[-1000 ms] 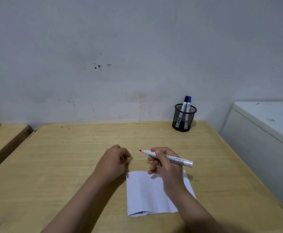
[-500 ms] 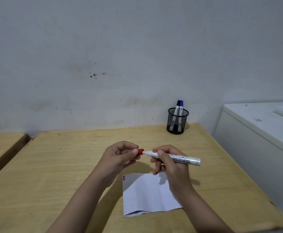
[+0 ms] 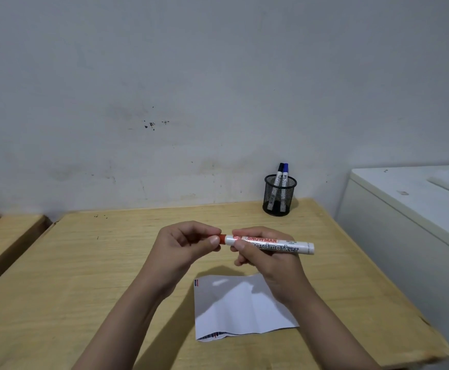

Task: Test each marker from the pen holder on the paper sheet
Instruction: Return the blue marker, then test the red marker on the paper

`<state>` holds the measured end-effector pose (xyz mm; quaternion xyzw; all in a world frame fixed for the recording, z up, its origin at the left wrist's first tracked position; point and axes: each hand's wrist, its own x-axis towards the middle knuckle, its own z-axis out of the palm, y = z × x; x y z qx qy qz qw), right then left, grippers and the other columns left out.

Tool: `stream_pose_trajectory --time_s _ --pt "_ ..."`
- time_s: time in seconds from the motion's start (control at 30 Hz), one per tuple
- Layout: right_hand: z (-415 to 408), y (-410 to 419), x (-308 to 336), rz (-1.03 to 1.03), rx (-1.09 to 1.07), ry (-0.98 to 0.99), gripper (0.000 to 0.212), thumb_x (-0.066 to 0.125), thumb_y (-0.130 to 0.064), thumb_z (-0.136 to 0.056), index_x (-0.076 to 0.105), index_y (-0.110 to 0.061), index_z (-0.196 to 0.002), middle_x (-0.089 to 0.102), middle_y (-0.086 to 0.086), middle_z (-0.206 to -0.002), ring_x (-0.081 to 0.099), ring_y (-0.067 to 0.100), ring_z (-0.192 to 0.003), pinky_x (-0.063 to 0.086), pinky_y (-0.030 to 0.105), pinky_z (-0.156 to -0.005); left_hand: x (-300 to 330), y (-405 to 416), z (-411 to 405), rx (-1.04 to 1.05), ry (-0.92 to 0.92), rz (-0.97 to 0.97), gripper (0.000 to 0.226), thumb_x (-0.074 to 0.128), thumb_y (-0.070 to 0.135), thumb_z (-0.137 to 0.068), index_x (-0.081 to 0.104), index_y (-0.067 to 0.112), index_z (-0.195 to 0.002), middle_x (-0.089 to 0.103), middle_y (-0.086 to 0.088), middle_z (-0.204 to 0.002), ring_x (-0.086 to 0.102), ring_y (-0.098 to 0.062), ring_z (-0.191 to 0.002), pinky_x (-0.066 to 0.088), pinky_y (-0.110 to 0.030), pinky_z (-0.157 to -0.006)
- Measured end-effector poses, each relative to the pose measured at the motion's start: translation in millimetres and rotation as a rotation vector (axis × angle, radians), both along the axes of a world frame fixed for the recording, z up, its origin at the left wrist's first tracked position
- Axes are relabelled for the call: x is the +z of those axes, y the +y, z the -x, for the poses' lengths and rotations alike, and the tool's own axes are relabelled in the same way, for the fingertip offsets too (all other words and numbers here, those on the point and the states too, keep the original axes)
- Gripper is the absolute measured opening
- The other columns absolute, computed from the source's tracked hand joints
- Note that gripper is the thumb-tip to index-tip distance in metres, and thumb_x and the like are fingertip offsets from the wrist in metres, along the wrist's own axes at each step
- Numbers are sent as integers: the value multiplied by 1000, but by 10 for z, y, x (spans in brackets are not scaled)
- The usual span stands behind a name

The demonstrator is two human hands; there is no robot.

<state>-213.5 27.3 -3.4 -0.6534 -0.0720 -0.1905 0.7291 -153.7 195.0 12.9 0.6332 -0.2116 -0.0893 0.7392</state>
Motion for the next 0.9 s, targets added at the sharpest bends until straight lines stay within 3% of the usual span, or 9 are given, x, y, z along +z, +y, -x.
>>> stream_pose_trajectory --time_s 0.23,0.4,0.47,0.53,0.63,0.7,0.8,0.9 --pt "-30 56 79 -92 30 -8 12 72 -10 -73 74 -13 -84 70 6 -71 66 17 -63 57 27 -64 112 -25 78 57 -106 42 17 72 11 -61 74 7 -77 72 -6 -67 66 -14 -65 54 -18 -63" --pt "-129 39 107 -331 162 190 28 73 -22 -66 70 -6 -89 68 10 -73 61 13 -56 57 25 -59 131 -96 -37 143 -140 19 12 69 -4 -74 72 7 -79 72 -1 -66 64 -11 -66 52 -15 -64" --pt "-123 -8 126 -154 138 270 25 75 -22 -68 71 -3 -84 66 11 -71 59 12 -50 54 23 -53 111 -125 -116 225 -130 39 12 68 -4 -75 72 6 -79 72 -2 -67 63 -14 -68 51 -14 -63" --pt "-109 -81 124 86 22 209 14 80 -14 -70 72 -5 -78 65 10 -67 58 11 -48 51 24 -50 91 -170 -191 294 -154 10 10 69 -2 -76 72 7 -79 71 -15 -73 61 -18 -70 50 -18 -62" --pt "-186 -306 127 615 -392 -175 18 81 -22 -67 71 -19 -83 68 -7 -76 61 7 -69 48 19 -64 115 -323 -270 310 -199 -65 6 72 3 -75 72 8 -77 70 -26 -78 58 -22 -68 46 -29 -63" --pt "-313 -494 135 956 -520 -357 25 75 -29 -68 70 -19 -90 70 -8 -83 61 12 -77 50 24 -71 159 -482 -320 271 -200 -70 5 72 4 -75 73 8 -77 70 -22 -74 58 -22 -67 46 -32 -65" --pt "-452 -730 172 997 -537 -362 26 74 -23 -69 72 -17 -94 74 -4 -82 64 13 -73 52 34 -66 230 -738 -430 216 -210 -52 8 71 5 -76 72 10 -83 67 -12 -70 57 -19 -67 47 -28 -65" --pt "-576 -972 243 907 -567 -348 44 75 -17 -73 65 -21 -116 76 -2 -86 67 9 -74 53 24 -71 248 -973 -616 199 -197 -10 19 70 13 -79 69 14 -99 65 -11 -74 61 -17 -71 49 -18 -64"
